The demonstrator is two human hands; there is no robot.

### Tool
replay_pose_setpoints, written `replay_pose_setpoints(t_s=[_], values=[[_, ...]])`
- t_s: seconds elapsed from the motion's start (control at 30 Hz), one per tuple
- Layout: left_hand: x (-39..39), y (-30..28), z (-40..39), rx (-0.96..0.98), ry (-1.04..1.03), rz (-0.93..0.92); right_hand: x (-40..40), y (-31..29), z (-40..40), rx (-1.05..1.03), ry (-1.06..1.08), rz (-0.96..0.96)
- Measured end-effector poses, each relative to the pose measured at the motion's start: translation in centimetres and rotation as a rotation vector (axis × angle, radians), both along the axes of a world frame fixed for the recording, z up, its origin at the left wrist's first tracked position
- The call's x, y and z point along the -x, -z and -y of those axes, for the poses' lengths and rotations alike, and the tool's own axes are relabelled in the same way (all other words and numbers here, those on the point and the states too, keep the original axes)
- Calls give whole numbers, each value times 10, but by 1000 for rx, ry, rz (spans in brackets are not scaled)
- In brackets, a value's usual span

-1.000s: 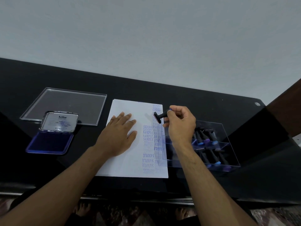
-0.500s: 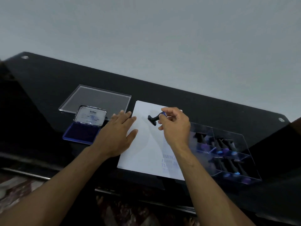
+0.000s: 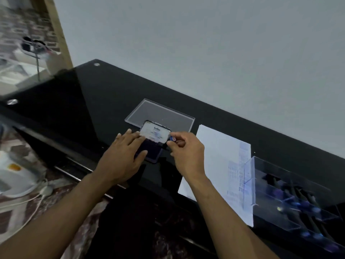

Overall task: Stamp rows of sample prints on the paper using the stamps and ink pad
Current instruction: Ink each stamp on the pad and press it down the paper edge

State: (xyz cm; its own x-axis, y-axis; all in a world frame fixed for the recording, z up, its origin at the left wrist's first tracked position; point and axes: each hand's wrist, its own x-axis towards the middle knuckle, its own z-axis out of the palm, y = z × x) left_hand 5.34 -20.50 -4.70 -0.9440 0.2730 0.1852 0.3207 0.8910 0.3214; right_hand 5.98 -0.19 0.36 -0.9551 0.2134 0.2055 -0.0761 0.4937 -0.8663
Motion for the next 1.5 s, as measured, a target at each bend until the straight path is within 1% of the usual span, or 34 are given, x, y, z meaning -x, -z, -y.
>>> replay_pose_setpoints(t_s=[0.07,0.17,0.23,0.37,0.8,0.93,1.23,1.4,1.5], values=[[0,4,14,-1,-30,6,1,-2,14,-46,-40,-3],[0,10,31,5,-62,21,1,-6,31,-204,-97,-27],[0,14,38,12,-72,27,2,-6,41,-272,-126,-29],[3,19,44,32,-80,24,6,-7,53,-319,-162,-2],[7,28,45,69,-85,-2,18,-24,60,-584,-252,135],[8,31,45,79,-90,-8,17,-21,58,-584,-236,119],[8,31,44,74,-95,-17,17,-13,60,-503,-192,87],[7,31,43,72,-96,-19,18,-16,58,-565,-214,98],[8,31,43,66,-98,-23,18,-18,58,-547,-213,110]])
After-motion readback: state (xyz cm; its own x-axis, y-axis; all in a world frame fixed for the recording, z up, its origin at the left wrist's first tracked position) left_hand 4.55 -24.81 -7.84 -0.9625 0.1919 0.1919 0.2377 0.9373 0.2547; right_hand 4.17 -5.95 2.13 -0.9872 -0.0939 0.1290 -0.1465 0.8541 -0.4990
